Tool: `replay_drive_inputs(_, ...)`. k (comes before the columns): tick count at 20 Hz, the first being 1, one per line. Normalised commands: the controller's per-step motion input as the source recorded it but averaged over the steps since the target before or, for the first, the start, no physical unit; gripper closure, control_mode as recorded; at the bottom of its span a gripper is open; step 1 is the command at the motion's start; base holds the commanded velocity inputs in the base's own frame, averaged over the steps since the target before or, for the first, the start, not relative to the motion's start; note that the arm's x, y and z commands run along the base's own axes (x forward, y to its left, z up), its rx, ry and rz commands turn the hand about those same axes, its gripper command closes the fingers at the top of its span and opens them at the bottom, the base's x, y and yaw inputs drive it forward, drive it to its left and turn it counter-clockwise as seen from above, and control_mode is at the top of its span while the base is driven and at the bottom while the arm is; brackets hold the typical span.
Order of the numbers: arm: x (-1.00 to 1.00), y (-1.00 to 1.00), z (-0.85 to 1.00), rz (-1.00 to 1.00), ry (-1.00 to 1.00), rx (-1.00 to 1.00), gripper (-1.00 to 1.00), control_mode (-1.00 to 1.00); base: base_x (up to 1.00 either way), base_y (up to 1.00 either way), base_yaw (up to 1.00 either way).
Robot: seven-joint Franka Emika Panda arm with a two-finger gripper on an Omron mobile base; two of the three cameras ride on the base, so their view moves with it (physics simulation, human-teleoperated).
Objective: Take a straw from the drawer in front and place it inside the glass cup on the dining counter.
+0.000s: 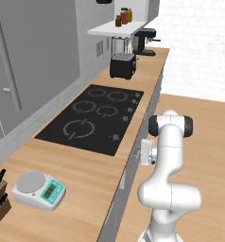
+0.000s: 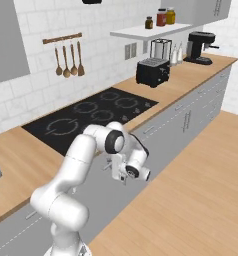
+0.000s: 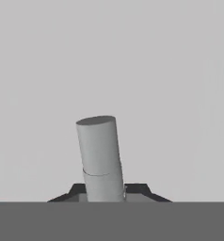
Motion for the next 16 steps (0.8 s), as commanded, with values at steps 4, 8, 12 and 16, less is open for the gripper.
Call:
replay_drive_inputs(4,-0.9,-0.47,0.0,0.0,-0.1,0.04,1.0,-1.0,0.0,0.0,0.0)
replay_drive_inputs(8,-0.99,-0.58,0.0,0.0,-0.12,0.07,1.0,-1.0,0.0,0.0,0.0)
replay_drive_inputs(12,-0.98,-0.63,0.0,0.0,-0.17,0.04,1.0,-1.0,0.0,0.0,0.0)
replay_drive_inputs(16,-0.78,-0.64,0.16,0.0,-0.14,0.02,1.0,-1.0,0.0,0.0,0.0)
